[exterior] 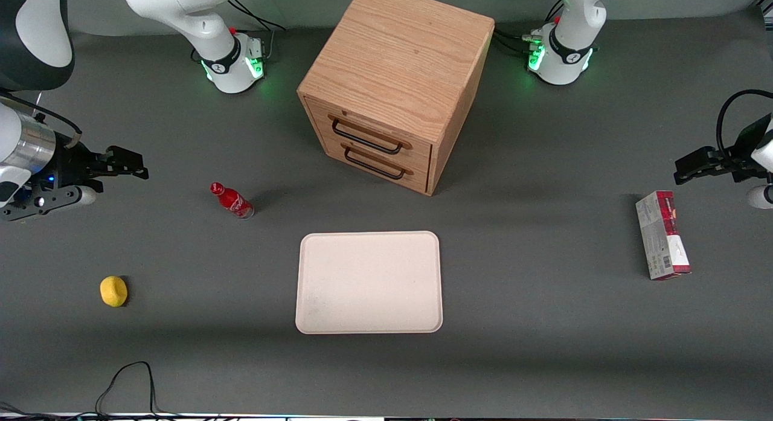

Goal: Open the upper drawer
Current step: 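Move the right gripper from rest toward the wooden cabinet's drawers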

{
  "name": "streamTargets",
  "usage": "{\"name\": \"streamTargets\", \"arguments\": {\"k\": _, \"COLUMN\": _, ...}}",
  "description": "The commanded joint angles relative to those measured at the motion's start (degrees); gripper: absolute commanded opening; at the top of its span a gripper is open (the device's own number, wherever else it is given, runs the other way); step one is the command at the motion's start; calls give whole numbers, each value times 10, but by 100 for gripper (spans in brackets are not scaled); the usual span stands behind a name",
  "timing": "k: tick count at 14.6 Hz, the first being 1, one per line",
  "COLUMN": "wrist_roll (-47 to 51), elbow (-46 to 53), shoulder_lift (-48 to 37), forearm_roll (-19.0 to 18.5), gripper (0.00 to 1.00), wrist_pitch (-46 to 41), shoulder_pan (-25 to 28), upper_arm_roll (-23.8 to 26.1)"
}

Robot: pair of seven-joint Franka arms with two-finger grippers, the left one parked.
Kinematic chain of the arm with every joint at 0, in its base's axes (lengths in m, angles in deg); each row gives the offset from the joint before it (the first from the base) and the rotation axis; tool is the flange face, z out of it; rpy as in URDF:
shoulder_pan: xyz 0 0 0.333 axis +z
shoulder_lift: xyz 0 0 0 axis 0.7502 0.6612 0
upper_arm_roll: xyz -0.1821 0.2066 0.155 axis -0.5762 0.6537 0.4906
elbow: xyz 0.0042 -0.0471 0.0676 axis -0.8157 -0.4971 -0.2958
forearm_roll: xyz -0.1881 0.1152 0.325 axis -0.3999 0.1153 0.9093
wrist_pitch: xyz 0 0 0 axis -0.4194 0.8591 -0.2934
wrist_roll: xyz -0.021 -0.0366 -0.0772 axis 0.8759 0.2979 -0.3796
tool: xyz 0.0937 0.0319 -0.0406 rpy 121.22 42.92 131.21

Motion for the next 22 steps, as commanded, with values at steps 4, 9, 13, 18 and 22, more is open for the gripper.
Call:
{"name": "streamTargets", "arguments": {"k": 4, "wrist_roll": -6, "elbow": 3, "shoulder_lift": 4, "forearm_roll": -7, "gripper": 100, "wrist_pitch": 8, "shoulder_pan": 4, "upper_arm_roll": -2}}
{"name": "streamTargets", "arguments": {"k": 9, "wrist_roll": -5, "elbow": 3, "shoulder_lift": 4, "forearm_roll": -9, "gripper": 100, "wrist_pitch": 8, "shoulder_pan": 21, "upper_arm_roll": -2}}
{"name": "streamTargets", "arguments": {"k": 13, "wrist_roll": -6, "elbow": 12, "shoulder_lift": 12, "forearm_roll": -8, "gripper": 100, "wrist_pitch": 8, "shoulder_pan": 21, "upper_arm_roll": -2}}
{"name": "streamTargets", "arguments": {"k": 18, "wrist_roll": -7, "elbow": 24, "shoulder_lift": 17, "forearm_roll": -8, "gripper": 100, "wrist_pitch": 8, "shoulder_pan": 37, "upper_arm_roll": -2}}
{"name": "streamTargets", "arguments": {"k": 22, "wrist_roll": -4, "elbow": 28, "shoulder_lift": 24, "forearm_roll": 0, "gripper": 100, "wrist_pitch": 7, "shoulder_pan": 47, "upper_arm_roll": -2}}
